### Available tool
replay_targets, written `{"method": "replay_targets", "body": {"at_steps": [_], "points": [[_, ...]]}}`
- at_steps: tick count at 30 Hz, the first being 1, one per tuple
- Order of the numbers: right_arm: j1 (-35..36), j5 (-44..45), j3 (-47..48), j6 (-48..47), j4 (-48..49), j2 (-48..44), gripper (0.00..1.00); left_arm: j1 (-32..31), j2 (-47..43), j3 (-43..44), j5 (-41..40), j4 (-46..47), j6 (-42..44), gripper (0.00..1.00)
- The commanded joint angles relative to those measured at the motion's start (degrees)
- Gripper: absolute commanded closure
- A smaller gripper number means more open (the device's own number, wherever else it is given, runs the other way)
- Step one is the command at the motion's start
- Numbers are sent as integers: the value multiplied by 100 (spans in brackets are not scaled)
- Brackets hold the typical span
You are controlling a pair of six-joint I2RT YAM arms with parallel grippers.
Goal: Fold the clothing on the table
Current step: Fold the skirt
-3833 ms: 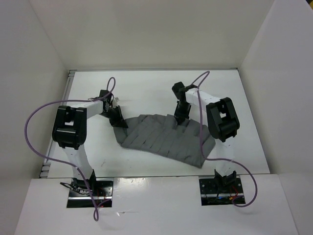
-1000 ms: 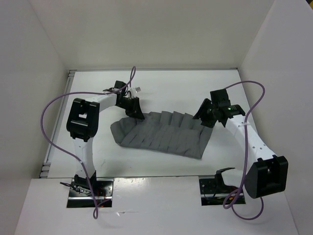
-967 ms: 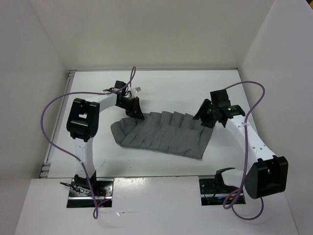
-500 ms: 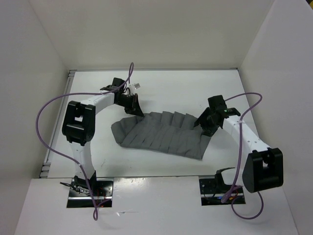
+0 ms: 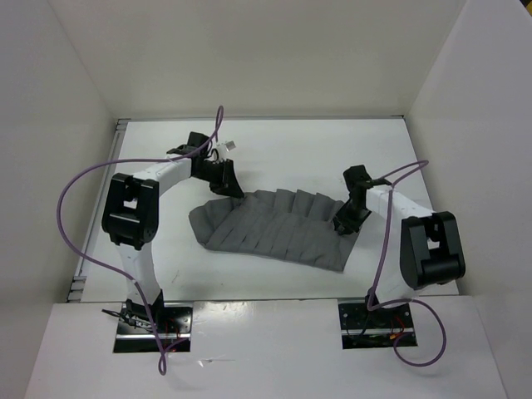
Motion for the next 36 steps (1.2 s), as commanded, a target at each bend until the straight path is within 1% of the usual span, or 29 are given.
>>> {"method": "replay_targets", "body": {"at_steps": [1,2,3,4,5,9,11,14,16,19,24,28,32,36], "points": [[-31,102,21,-2,319,122,73,104,-209,-47,195,62,57,72],[-31,41,-39,-3,450,122,82,104,-209,-47,195,62,57,72],[-31,-47,-40,-3,512,17,87,104,-209,-99,195,62,57,70],[-31,-100,-40,-3,513,-53,98,104,-209,-99,195,62,57,68],[-31,-101,-40,-3,583,-124,100,104,-209,-99,247,62,57,67],[-31,-101,153,-134,522,-545,100,104,-78,-152,475,62,110,60],[-31,-153,215,-187,452,-721,100,104,-25,-152,581,62,162,50],[-31,-153,320,-240,338,-1011,100,104,151,-20,792,10,294,43],[-31,-153,390,-292,276,-1065,100,104,317,50,792,10,347,42],[-31,-153,391,-293,223,-1065,100,104,371,173,434,-43,347,39],[-31,-276,391,-345,223,-1012,100,104,546,235,125,10,286,38],[-31,-391,391,-407,223,-1064,100,104,608,445,-288,62,172,38],[-31,-496,286,-407,276,-1065,100,-9,608,507,-508,133,119,38],[-31,-566,285,-460,276,-1065,100,-132,749,638,-508,80,119,38]]}}
